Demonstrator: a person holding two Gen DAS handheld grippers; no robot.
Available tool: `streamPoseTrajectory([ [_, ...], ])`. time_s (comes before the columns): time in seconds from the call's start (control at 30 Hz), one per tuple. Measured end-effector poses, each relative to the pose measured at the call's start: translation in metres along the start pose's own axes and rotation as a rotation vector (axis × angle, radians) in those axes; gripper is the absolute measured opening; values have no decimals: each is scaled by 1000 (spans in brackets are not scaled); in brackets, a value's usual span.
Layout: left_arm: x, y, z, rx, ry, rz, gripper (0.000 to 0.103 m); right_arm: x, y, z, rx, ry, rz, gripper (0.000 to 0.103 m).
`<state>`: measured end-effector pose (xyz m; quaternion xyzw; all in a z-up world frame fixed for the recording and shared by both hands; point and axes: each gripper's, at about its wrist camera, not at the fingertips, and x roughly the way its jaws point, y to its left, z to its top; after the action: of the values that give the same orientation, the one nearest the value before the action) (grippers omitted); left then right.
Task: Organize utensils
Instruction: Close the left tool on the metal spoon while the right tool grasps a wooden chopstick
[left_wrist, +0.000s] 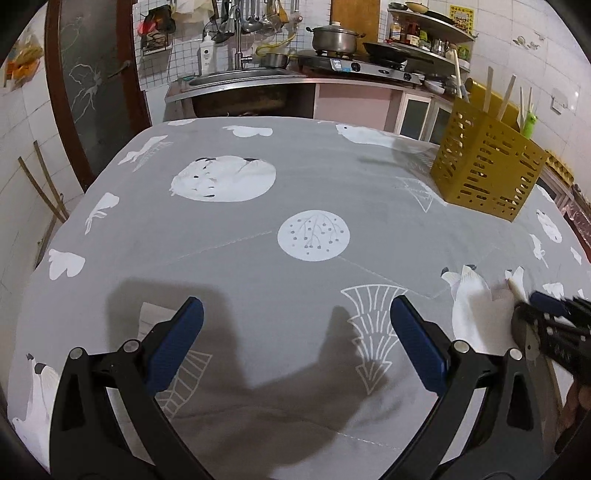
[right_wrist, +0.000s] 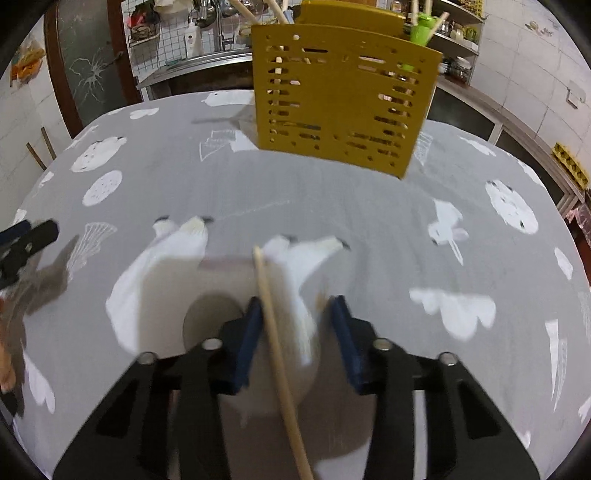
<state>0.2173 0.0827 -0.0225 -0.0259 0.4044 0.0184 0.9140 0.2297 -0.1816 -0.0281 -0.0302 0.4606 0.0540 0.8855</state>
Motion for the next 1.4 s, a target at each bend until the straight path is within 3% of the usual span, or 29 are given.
streamPoseTrajectory([
  [0.1, 0, -6, 0, 10, -1, -3, 98, 5, 0, 8, 7, 5, 0, 11],
  [0.17, 0, -13, 1, 11, 3, -14, 98, 5, -7, 10, 39, 6, 12, 7],
  [0.57, 0, -92, -7, 85, 34, -125, 98, -16, -83, -6, 213, -11, -20, 6],
  [0.87, 4, -150, -18, 131, 88, -192, 98, -17, -112, -27, 255, -7, -15, 6],
  [1.2, 11, -182, -31, 205, 111, -148, 97, -17, -114, -32, 245, -26, -19, 6],
  [1.27, 12, -184, -31, 209, 120, -148, 91, -18, -115, -32, 247, -29, -17, 6],
  [1.3, 13, -186, -32, 215, 130, -150, 83, -18, -116, -33, 248, -30, -15, 6],
  [1.4, 9, -191, -32, 227, 129, -162, 70, -18, -117, -32, 254, -29, -10, 6],
])
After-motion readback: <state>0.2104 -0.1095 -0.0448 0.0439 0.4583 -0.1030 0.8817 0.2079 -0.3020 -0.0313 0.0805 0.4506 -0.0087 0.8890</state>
